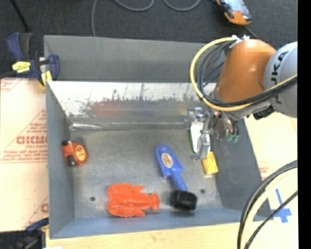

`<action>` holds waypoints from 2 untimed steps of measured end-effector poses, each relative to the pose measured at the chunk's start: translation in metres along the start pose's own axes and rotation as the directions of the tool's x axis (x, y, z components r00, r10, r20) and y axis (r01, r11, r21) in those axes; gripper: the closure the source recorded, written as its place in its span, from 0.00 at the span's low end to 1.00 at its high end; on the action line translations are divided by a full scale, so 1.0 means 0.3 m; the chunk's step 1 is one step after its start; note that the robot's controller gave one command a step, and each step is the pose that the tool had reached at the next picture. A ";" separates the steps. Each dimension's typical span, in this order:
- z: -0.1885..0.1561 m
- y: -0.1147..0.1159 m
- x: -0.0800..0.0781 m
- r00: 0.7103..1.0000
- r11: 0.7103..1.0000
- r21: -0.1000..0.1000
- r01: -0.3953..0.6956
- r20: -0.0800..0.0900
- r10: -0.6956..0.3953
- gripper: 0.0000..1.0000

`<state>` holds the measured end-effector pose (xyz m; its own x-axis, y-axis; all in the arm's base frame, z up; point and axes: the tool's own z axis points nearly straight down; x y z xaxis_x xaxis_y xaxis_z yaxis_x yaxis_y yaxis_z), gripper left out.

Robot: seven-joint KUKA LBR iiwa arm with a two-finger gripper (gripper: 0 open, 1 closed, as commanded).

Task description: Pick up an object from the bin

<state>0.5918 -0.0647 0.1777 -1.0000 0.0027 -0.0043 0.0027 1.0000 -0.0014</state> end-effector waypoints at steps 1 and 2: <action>0.056 0.076 0.054 0.996 0.996 0.002 0.086 0.003 -0.086 0.00; 0.167 0.176 0.080 0.996 0.996 -0.003 0.093 0.000 -0.093 0.00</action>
Offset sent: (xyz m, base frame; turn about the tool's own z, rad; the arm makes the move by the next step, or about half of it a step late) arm -0.0243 0.0609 -0.0721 0.0282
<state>0.5681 -0.0120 0.1275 -0.9959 -0.0904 -0.0037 -0.0904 0.9959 0.0011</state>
